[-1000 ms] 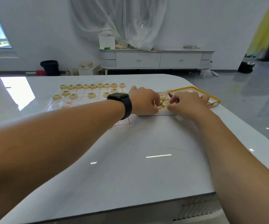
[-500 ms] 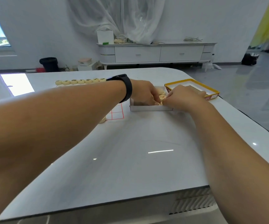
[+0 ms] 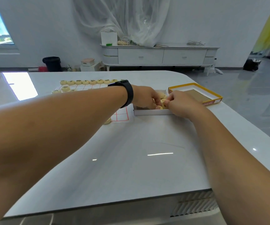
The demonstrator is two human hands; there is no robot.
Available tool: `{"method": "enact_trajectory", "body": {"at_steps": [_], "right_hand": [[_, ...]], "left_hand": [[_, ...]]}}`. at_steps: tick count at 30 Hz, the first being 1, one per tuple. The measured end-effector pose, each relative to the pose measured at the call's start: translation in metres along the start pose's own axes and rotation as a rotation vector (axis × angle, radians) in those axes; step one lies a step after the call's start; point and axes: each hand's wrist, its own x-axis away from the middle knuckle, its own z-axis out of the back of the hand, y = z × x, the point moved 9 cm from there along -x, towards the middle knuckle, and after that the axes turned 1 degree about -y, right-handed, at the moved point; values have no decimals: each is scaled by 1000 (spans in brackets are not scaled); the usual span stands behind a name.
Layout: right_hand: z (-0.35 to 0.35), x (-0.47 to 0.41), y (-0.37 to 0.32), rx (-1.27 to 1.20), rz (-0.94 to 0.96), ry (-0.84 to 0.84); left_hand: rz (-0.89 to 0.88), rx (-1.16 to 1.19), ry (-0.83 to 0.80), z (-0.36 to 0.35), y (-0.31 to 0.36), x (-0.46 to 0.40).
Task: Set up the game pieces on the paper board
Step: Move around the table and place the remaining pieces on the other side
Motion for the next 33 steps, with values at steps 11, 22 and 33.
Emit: {"method": "enact_trajectory", "body": {"at_steps": [11, 22, 33], "right_hand": [[19, 6, -18, -350, 142, 234], [18, 7, -13, -379, 129, 267], [12, 31, -63, -428, 380, 269]], "left_hand": [[-74, 13, 123, -1, 2, 11], [-92, 137, 362, 20, -24, 34], [-117, 591, 588, 32, -59, 111]]}}
